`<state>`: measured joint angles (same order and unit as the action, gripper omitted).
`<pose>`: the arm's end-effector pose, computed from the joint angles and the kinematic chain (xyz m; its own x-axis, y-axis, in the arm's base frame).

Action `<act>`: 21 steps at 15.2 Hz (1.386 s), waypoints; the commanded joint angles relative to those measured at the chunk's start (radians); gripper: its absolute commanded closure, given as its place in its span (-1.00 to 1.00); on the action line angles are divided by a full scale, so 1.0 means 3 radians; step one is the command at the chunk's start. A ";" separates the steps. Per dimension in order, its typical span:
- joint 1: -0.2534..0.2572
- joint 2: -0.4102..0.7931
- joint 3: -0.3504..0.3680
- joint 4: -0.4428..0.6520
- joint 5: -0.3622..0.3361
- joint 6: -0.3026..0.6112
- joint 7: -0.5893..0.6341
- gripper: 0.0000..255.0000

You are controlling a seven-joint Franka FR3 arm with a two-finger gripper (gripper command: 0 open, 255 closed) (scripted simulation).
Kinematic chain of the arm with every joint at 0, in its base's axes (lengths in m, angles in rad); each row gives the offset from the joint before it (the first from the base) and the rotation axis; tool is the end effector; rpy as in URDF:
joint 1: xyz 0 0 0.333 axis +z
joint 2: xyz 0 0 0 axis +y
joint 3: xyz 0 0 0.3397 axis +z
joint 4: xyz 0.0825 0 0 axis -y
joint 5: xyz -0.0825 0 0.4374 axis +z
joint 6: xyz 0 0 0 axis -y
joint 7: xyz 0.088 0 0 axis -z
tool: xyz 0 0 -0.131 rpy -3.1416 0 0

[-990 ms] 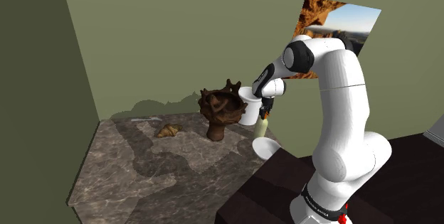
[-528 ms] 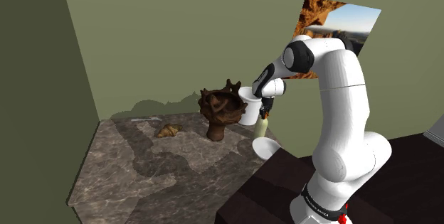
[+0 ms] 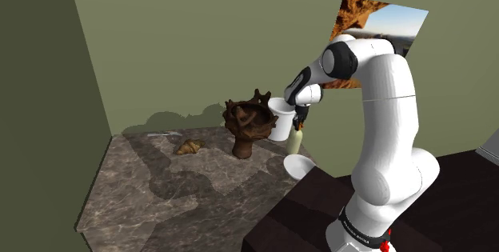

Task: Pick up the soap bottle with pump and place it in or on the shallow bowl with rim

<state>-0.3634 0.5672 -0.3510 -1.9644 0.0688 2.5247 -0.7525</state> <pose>0.5018 -0.4342 0.1540 0.9966 0.0310 -0.0765 0.0405 -0.9912 0.1257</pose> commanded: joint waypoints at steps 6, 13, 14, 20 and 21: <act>0.0052 -0.0238 -0.0071 -0.0002 -0.0080 -0.0228 0.0020 1.00; 0.0102 -0.0460 -0.0132 0.0022 -0.0162 -0.0467 0.0045 1.00; 0.0109 -0.0490 -0.0139 0.0029 -0.0174 -0.0503 0.0049 1.00; 0.0141 -0.0649 -0.0177 0.0078 -0.0236 -0.0703 0.0067 1.00; 0.0180 -0.0790 -0.0205 -0.0065 -0.0296 -0.0695 0.0100 1.00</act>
<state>-0.3144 0.3531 -0.4076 -1.9653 -0.0105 2.3188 -0.7264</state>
